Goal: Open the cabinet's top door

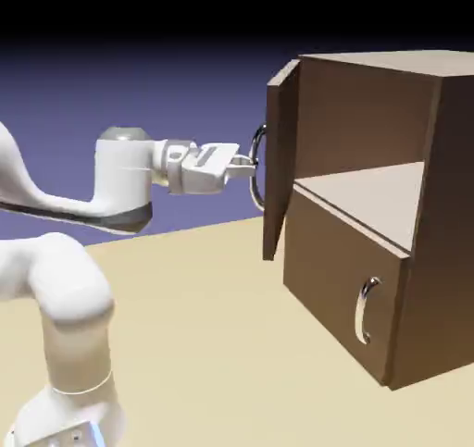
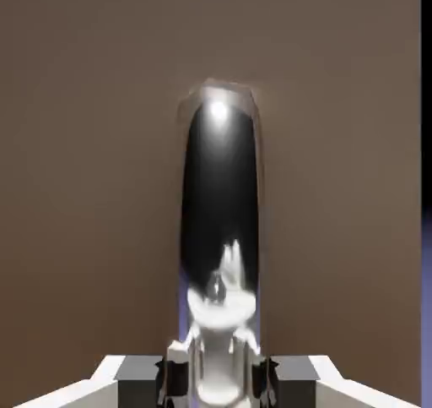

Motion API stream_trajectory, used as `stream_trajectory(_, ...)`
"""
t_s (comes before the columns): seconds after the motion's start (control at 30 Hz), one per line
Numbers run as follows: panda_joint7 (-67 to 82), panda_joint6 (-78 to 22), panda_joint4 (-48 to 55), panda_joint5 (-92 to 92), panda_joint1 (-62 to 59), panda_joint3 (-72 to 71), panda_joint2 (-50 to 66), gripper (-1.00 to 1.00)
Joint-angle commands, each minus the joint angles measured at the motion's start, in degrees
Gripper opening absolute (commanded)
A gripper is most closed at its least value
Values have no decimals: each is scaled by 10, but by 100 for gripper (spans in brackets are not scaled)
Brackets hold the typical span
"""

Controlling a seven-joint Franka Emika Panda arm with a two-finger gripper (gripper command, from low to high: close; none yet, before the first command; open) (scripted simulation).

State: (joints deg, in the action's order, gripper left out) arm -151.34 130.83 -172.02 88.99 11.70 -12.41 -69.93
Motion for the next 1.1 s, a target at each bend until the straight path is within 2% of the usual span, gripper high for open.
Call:
stream_trajectory(0.0, 8, -17, -1, -26, 7, -17, -4, -100)
stream_trajectory(0.27, 38, -174, 31, -222, 53, -174, 11, -100)
stream_trajectory(0.5, 32, -323, 122, -363, 31, -319, 80, -100)
stream_trajectory(0.8, 15, -504, 300, -484, -107, -503, 172, -100)
stream_trajectory(1.07, 19, -626, 461, -548, -272, -643, 196, -100)
